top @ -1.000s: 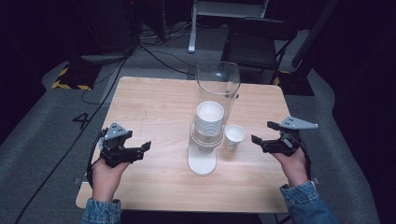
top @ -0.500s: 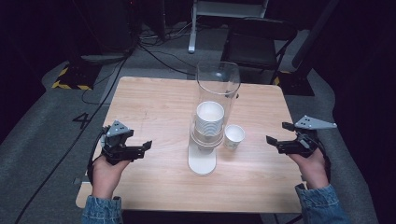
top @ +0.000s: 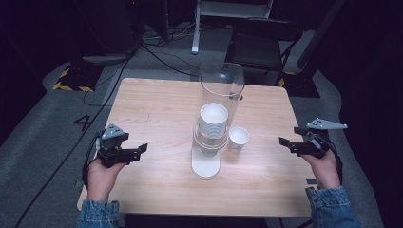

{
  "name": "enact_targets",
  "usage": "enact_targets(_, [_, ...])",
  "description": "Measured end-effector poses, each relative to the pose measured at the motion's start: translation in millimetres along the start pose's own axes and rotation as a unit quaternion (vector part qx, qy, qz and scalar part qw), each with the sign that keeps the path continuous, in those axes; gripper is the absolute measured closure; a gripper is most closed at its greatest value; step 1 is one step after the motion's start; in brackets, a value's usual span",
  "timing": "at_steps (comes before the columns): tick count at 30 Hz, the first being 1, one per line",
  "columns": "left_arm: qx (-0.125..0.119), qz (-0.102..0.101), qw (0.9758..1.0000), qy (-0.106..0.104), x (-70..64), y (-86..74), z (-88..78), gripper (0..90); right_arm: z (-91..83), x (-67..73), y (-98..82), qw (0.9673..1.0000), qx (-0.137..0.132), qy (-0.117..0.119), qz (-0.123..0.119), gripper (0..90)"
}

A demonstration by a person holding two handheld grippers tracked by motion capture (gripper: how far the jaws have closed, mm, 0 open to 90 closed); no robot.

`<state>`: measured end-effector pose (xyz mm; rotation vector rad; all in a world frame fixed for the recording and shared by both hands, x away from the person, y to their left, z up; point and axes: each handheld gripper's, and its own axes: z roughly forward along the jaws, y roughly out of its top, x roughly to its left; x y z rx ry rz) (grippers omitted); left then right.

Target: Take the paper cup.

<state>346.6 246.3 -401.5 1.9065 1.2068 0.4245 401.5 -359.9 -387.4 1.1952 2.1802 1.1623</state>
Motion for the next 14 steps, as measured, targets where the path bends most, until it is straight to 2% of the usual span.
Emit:
enact_targets(2, [-0.001,-0.002,1.0000,0.002,0.5,-0.3,-0.3,17.0,0.7,-3.5,-2.3,0.9999,-0.007,-0.014,0.006,15.4])
enact_targets(6, [0.002,0.001,1.0000,0.001,0.2,-0.1,0.5,17.0,0.9,-5.1,-3.6,0.9997,-0.009,-0.023,0.007,15.3])
enact_targets(14, [0.001,-0.007,1.0000,0.002,-0.6,0.2,0.9,17.0,7.3,1.9,-1.9,0.9999,-0.005,-0.010,-0.008,15.3])
